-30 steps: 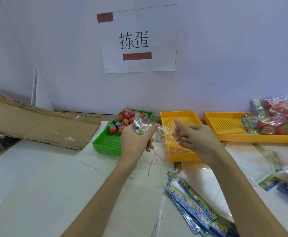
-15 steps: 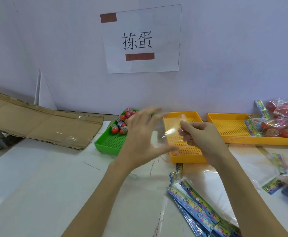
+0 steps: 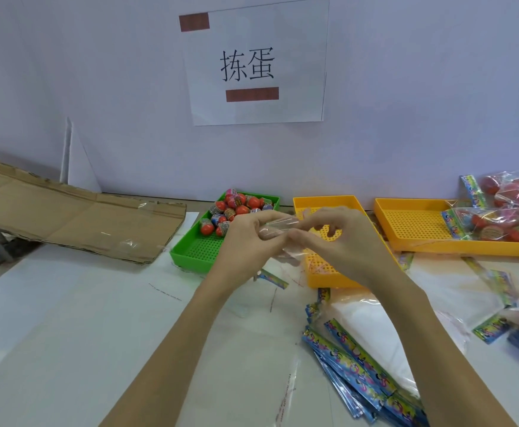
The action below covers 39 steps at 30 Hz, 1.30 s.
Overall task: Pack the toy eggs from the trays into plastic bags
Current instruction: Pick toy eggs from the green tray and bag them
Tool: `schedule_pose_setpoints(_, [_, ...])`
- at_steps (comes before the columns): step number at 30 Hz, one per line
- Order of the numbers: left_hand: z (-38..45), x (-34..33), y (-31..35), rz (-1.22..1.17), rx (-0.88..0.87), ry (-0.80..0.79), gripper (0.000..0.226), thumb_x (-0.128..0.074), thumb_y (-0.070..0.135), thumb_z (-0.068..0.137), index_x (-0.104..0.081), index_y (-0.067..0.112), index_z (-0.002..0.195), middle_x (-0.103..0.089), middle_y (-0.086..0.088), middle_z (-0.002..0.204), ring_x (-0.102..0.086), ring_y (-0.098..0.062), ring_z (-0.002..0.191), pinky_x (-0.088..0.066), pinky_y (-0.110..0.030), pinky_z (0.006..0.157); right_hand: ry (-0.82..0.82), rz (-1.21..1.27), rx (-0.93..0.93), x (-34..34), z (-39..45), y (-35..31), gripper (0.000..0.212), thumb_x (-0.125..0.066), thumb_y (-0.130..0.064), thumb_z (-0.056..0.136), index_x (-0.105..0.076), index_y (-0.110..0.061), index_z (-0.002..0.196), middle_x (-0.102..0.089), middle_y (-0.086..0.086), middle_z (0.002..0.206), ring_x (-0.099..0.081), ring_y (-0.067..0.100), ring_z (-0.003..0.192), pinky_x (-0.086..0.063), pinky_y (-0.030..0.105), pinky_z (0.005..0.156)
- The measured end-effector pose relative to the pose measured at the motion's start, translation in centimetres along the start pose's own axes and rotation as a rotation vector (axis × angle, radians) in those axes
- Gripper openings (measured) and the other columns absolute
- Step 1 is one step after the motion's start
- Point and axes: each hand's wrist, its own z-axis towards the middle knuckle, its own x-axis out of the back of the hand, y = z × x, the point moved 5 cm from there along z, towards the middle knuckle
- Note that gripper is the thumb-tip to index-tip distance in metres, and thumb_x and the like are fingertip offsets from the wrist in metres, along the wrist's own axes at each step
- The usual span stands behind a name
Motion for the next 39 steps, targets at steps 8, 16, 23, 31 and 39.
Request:
schedule_pose_setpoints(8, [0.1, 0.7, -0.8, 0.148, 0.090, -0.137, 0.056, -0.092, 0.031, 0.077, -0.067, 0.031, 0.127, -0.081, 0.002, 0.090, -0.077, -0.012, 0.092, -0.055, -0.033, 0.093, 0.207, 0.225, -0.115, 2.1, 0.0, 1.0, 0.028, -0.068, -0.035, 0.099, -0.079, -0.023, 0.076, -0.073, -0.004, 0.065, -0.060, 0.001, 0.055, -0.044, 0.012, 0.057])
schedule_pose_setpoints(16, [0.2, 0.7, -1.6, 0.276, 0.064, -0.187, 0.040, -0.093, 0.036, 0.075, -0.074, 0.033, 0.110, -0.078, 0.001, 0.077, -0.075, -0.014, 0.073, -0.060, -0.031, 0.079, -0.069, 0.266, -0.254, 1.6, -0.3, 1.9, 0.026, -0.078, -0.051, 0.082, -0.084, -0.025, 0.080, -0.078, -0.008, 0.078, -0.071, 0.001, 0.076, -0.053, 0.012, 0.065])
schedule_pose_setpoints(23, [0.4, 0.9, -2.1, 0.294, 0.057, -0.159, 0.036, -0.095, 0.042, 0.070, -0.075, 0.039, 0.100, -0.070, 0.003, 0.071, -0.065, -0.010, 0.049, -0.051, -0.019, 0.047, -0.180, 0.622, -0.371, 0.6, -0.7, 2.6, 0.017, -0.078, -0.029, 0.089, -0.084, -0.015, 0.096, -0.080, 0.009, 0.097, -0.078, 0.021, 0.094, -0.061, 0.022, 0.077])
schedule_pose_setpoints(31, [0.4, 1.4, -2.1, 0.194, 0.033, -0.163, 0.050, -0.090, 0.025, 0.081, -0.068, 0.033, 0.125, -0.079, 0.014, 0.102, -0.078, -0.008, 0.088, -0.057, -0.017, 0.084, -0.121, 0.340, -0.430, 1.2, -0.7, 3.5, 0.016, -0.082, -0.045, 0.082, -0.085, -0.030, 0.087, -0.080, -0.012, 0.094, -0.071, 0.009, 0.101, -0.058, 0.034, 0.091])
schedule_pose_setpoints(39, [0.8, 1.7, -2.4, 0.306, 0.019, -0.102, 0.049, -0.091, 0.042, 0.077, -0.069, 0.045, 0.120, -0.061, 0.042, 0.119, -0.058, 0.017, 0.114, -0.048, -0.017, 0.096, -0.022, 0.341, -0.296, 1.5, -0.3, 2.8, 0.015, -0.080, -0.042, 0.086, -0.084, -0.029, 0.092, -0.080, -0.010, 0.086, -0.073, 0.001, 0.083, -0.056, 0.012, 0.068])
